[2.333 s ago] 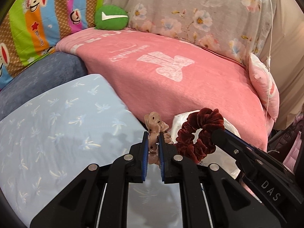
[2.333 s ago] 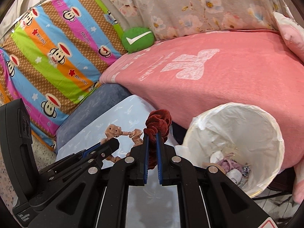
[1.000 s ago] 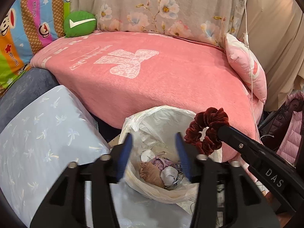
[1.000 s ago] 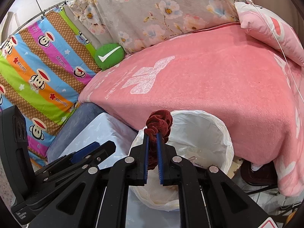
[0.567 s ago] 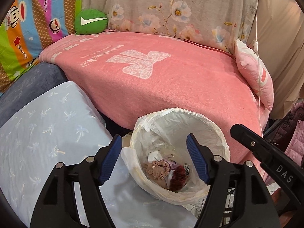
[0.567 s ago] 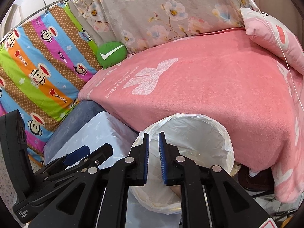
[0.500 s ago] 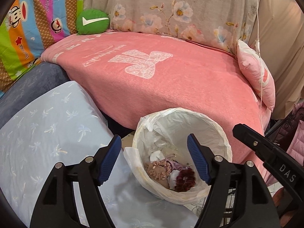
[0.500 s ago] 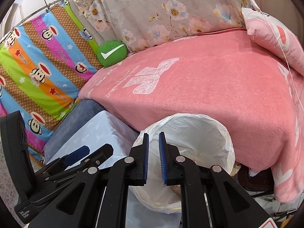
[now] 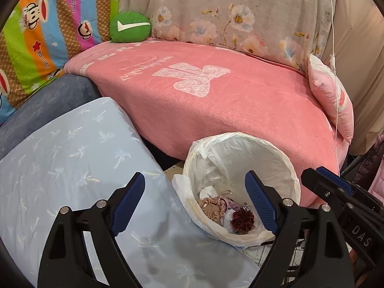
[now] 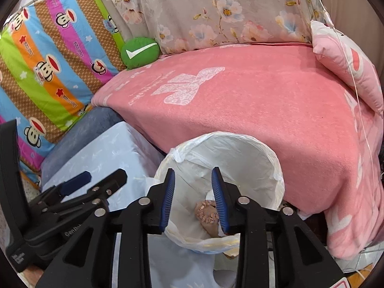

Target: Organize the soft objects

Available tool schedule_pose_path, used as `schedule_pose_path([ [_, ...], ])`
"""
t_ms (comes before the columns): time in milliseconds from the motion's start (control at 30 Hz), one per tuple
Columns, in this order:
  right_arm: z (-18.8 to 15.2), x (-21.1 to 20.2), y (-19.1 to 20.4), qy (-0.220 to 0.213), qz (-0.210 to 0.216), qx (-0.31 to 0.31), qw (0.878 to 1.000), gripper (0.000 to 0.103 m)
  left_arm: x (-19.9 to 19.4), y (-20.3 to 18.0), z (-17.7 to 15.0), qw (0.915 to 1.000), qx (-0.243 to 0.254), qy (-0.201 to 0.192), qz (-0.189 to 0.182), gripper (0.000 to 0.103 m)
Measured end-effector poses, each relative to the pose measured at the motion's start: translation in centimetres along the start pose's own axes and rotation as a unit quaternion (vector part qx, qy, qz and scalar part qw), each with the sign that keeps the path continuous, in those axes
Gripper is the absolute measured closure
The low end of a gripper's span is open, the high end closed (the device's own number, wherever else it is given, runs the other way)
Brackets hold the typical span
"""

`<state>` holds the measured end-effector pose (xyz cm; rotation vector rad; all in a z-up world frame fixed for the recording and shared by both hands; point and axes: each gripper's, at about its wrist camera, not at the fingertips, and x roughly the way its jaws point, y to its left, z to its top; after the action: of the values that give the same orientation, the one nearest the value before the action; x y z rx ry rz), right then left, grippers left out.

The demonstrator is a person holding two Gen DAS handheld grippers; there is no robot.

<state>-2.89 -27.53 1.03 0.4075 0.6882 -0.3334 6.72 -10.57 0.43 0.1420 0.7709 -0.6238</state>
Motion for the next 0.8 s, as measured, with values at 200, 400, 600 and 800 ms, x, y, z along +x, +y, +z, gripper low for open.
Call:
schedule_pose_path([
  [200, -1.2, -0.7, 0.4, 0.003, -0.016, -0.024, 1.0, 0.064, -0.7, 0.2, -0.8, 0.9997, 0.001, 0.003, 0.023, 0.021],
  [400, -2.1, -1.1, 0.7, 0.008, -0.028, -0.047, 0.998, 0.064, -1.2, 0.5, -2.1, 0.9992, 0.0, 0.009, 0.039, 0.02],
  [600, -2.9, -1.4, 1.1, 0.01, -0.043, -0.065, 0.997, 0.058, -1.5, 0.6, -3.0, 0.9986, -0.006, 0.016, 0.051, 0.017],
  [800, -3.5, -1.5, 1.2, 0.008, -0.053, -0.071, 0.996, 0.051, -1.5, 0.7, -3.7, 0.9977, -0.013, 0.021, 0.064, 0.015],
])
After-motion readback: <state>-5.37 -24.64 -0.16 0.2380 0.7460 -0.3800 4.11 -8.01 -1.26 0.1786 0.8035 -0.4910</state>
